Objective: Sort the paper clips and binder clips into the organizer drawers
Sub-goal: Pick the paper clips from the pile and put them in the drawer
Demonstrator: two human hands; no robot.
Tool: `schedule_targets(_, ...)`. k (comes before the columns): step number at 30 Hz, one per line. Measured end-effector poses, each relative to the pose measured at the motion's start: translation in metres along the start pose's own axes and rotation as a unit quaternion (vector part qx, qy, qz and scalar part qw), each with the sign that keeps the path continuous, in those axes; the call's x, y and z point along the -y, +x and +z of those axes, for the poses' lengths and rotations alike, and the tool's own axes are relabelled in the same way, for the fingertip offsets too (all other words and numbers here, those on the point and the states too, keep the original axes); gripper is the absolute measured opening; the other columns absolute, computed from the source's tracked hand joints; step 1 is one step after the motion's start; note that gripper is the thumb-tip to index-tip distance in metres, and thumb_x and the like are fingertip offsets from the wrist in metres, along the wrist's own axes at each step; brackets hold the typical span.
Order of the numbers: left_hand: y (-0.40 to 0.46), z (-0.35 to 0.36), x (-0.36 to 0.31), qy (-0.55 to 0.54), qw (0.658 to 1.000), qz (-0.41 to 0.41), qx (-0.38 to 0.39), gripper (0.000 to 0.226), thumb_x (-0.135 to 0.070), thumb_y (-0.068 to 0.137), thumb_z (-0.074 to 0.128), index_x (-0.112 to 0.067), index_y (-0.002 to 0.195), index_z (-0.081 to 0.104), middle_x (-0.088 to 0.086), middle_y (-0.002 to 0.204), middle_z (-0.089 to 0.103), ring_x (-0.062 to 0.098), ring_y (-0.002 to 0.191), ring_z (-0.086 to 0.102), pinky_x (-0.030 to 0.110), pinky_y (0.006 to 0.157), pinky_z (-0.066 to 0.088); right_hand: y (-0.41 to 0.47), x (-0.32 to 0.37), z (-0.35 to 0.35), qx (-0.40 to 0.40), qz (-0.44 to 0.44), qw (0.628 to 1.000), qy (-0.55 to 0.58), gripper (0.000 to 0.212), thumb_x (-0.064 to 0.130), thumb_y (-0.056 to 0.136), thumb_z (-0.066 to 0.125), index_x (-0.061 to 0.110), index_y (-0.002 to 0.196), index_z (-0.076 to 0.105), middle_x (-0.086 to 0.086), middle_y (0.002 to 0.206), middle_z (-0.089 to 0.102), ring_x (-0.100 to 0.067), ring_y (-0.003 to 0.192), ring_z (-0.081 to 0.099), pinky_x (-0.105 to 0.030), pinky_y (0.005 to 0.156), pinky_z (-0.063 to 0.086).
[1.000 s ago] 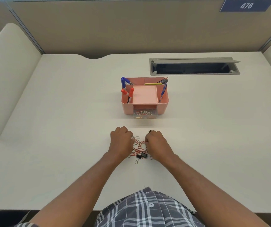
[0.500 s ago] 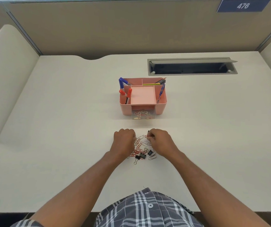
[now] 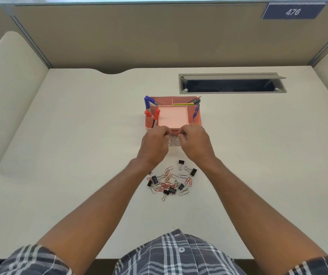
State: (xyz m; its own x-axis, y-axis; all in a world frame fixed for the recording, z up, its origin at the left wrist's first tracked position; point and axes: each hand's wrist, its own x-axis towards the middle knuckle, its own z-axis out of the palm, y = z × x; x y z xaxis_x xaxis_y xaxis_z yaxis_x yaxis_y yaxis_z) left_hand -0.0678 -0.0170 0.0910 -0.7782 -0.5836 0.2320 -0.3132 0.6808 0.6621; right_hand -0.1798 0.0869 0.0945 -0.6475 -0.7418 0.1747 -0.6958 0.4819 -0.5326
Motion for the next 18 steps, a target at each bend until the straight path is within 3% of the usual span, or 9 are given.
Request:
schedule_targets(4, 0.001, 0.000, 0.000, -0.003, 1.000, 0.008, -0.012, 0.015, -0.001, 0.093, 0.054, -0.007, 0.101, 0.066, 0.007, 0.092, 0.068, 0.018, 0.080, 0.060, 0.030, 0.071, 0.054, 0.001, 0.000, 0.001, 0.017, -0.015, 1.000, -0.009, 0.020, 0.014, 0.095, 0.052, 0.007, 0.101, 0.070, -0.009, 0.095, 0.065, -0.024, 0.088, 0.057, -0.038, 0.075, 0.051)
schedule_targets(7, -0.015, 0.000, 0.008, -0.004, 0.999, 0.020, -0.030, 0.013, -0.001, 0.090, 0.057, -0.011, 0.096, 0.063, 0.002, 0.087, 0.063, 0.013, 0.077, 0.053, 0.021, 0.067, 0.046, -0.014, -0.005, -0.001, 0.008, -0.029, 0.998, 0.049, 0.013, 0.015, 0.093, 0.056, 0.014, 0.095, 0.070, 0.001, 0.088, 0.066, -0.015, 0.079, 0.056, -0.029, 0.068, 0.050)
schedule_targets(9, -0.032, 0.005, 0.017, 0.007, 1.000, 0.005, -0.013, 0.013, -0.003, 0.089, 0.060, -0.013, 0.097, 0.063, 0.000, 0.087, 0.062, 0.013, 0.078, 0.052, 0.025, 0.069, 0.047, -0.029, -0.010, 0.004, 0.054, -0.028, 0.996, 0.063, 0.011, 0.019, 0.092, 0.058, 0.019, 0.092, 0.069, 0.005, 0.087, 0.066, -0.011, 0.077, 0.057, -0.028, 0.068, 0.050)
schedule_targets(12, -0.055, 0.017, 0.030, 0.061, 0.991, -0.054, 0.102, 0.023, -0.017, 0.090, 0.064, -0.014, 0.112, 0.065, 0.004, 0.102, 0.065, 0.021, 0.095, 0.059, 0.036, 0.083, 0.051, -0.052, -0.019, 0.024, 0.176, -0.009, 0.984, 0.008, 0.017, 0.024, 0.093, 0.058, 0.020, 0.103, 0.071, 0.000, 0.097, 0.068, -0.018, 0.088, 0.061, -0.033, 0.078, 0.049)
schedule_targets(15, -0.067, 0.027, 0.037, 0.172, 0.954, -0.081, 0.234, 0.038, -0.033, 0.088, 0.066, -0.019, 0.123, 0.062, 0.006, 0.114, 0.062, 0.027, 0.107, 0.056, 0.039, 0.090, 0.047, -0.070, -0.021, 0.045, 0.244, -0.015, 0.968, -0.055, 0.025, 0.020, 0.091, 0.056, 0.019, 0.115, 0.066, -0.005, 0.099, 0.063, -0.027, 0.098, 0.059, -0.035, 0.076, 0.046)
schedule_targets(18, -0.073, 0.032, 0.041, 0.221, 0.941, -0.076, 0.244, 0.036, -0.035, 0.086, 0.064, -0.023, 0.120, 0.061, 0.003, 0.113, 0.060, 0.027, 0.107, 0.053, 0.038, 0.086, 0.042, -0.079, -0.019, 0.058, 0.251, -0.028, 0.965, -0.069, 0.028, 0.015, 0.088, 0.054, 0.021, 0.114, 0.057, -0.001, 0.088, 0.046, -0.027, 0.097, 0.051, -0.036, 0.065, 0.043)
